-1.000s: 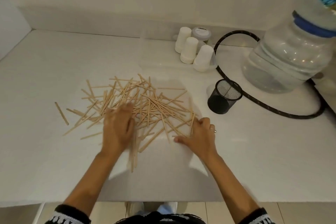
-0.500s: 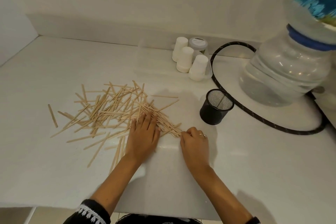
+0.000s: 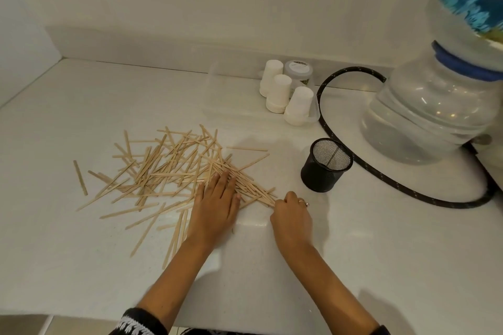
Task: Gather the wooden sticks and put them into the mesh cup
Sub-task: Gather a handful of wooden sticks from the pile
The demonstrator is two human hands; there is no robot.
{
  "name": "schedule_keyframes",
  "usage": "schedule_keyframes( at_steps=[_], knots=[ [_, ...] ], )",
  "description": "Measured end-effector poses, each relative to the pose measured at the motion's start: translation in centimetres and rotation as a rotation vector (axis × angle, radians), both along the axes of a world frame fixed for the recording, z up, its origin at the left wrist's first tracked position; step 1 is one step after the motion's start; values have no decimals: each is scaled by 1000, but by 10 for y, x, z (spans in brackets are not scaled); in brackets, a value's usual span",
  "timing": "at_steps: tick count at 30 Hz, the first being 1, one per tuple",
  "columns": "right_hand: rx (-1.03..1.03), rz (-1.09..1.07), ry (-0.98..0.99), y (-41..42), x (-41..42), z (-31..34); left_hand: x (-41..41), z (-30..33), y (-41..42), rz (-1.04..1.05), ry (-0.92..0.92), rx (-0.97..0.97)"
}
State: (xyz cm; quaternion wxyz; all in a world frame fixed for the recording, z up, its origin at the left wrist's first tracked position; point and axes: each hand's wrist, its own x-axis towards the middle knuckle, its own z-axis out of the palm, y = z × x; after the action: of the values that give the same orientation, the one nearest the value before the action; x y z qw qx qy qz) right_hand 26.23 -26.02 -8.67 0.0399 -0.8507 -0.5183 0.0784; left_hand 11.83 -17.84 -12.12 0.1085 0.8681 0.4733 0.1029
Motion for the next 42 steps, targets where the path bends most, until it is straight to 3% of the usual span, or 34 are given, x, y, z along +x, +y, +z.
schedule_keyframes(
  at_steps=[16, 18, 23, 26, 31, 36, 42],
  knots=[
    [76, 77, 28, -2, 13, 2, -3, -2, -3, -3, -124, 15],
    [121, 18, 188, -3, 20, 8, -4, 0, -3, -6, -183, 4],
    [230, -203, 866, -9, 32, 25, -7, 9, -6, 22, -460, -16],
    [204, -278, 1097, -9, 36, 31, -4, 21, -8, 81, -722, -106],
    [227, -364, 1439, -8, 37, 36, 10, 42, -19, 203, -1008, -351],
    [285, -390, 1625, -2, 28, 39, 24, 65, -15, 284, -1147, -737],
    [331, -304, 1627, 8, 12, 45, 43, 70, -10, 149, -1155, -910]
  ],
)
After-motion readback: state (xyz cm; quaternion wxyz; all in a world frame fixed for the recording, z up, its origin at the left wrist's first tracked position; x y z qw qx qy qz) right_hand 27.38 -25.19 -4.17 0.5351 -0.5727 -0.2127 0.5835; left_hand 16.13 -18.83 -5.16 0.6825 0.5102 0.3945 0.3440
